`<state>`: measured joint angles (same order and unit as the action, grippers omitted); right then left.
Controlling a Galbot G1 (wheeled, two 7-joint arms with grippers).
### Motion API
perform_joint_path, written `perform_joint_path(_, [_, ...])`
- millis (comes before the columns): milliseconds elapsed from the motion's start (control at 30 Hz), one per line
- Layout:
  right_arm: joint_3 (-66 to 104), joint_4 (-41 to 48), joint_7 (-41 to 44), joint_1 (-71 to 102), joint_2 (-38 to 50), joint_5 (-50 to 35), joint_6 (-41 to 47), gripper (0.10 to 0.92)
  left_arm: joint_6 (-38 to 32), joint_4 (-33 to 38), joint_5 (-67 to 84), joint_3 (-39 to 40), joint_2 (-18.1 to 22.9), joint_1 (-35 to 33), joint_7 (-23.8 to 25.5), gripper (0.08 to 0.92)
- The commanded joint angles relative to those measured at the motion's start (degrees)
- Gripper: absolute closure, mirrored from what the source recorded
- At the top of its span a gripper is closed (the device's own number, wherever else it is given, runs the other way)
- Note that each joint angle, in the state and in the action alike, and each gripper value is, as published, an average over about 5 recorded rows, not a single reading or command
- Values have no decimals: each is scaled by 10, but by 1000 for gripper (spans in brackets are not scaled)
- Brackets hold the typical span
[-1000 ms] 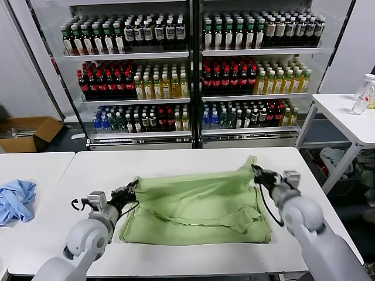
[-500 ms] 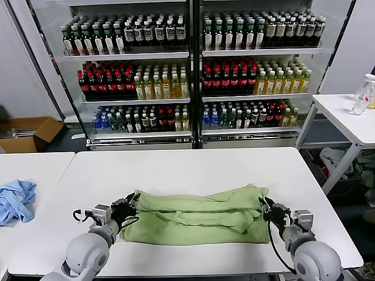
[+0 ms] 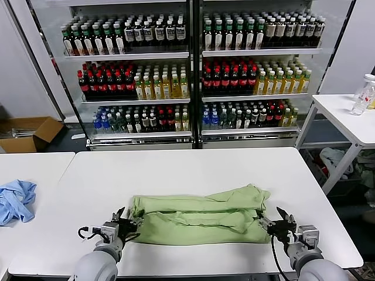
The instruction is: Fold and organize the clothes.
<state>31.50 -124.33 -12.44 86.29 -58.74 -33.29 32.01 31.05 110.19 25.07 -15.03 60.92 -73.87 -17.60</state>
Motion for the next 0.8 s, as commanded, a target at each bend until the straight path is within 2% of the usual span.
perform_joint_path(33, [10,-17,0,22,-1,9,-1,208,19,-10,25,1,13,-11,8,415])
perform_joint_path(367, [12,-17,1,20,6,6,-5,203,17,-26,179,-45,4,-10,46,701])
perform_joint_path(567, [15,-13,2,12,11,1,-12,203,11,1,240,-142,-17,-31,37,868])
perform_joint_path(667, [12,-6,3,4,14,-2,-16,203,7,10,268,-215,-44,-46,31,906])
perform_joint_path(800, [8,0,4,-8,18,-5,-20,203,5,12,317,-327,-86,-62,27,909])
